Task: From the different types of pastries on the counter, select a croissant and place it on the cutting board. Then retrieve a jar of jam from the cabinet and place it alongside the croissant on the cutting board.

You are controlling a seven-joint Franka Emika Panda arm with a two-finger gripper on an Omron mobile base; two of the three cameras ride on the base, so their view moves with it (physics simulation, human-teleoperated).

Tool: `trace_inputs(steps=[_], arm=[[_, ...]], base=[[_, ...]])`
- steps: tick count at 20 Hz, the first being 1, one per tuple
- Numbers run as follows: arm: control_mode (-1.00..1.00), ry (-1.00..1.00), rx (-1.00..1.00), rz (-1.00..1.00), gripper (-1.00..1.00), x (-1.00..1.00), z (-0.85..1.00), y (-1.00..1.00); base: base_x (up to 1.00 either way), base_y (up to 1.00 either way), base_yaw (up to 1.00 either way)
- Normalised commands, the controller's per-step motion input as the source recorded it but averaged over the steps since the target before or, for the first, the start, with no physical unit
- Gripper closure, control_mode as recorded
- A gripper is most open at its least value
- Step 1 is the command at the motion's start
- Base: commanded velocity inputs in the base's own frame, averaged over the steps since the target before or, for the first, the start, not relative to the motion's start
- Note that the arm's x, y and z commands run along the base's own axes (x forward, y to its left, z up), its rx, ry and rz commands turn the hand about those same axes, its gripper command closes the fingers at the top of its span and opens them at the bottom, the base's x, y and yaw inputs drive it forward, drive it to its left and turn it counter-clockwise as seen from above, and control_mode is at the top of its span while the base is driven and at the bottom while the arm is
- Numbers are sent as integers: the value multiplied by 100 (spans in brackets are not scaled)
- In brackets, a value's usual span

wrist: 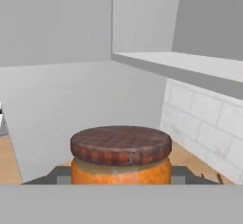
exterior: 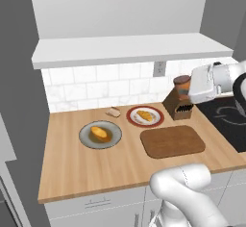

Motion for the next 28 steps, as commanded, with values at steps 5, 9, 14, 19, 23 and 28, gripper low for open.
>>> trace_inputs(steps=[5,9,14,19,23,28], arm=[[-100,-5,0,12,100,4,-35,30],[-100,-27,-1,6,100,33,-52,14],[-100,-19,-3,4,100,30,-50,4],[-100,-1,0,9,100,0,-7,-1],[-100,0,-2,23,100,0,-10,-40],[-100,3,0,22,100,0,-13,-15]], base=[[0,0,0],[0,0,0],[0,0,0],[0,0,0],[0,0,0],[0,0,0]])
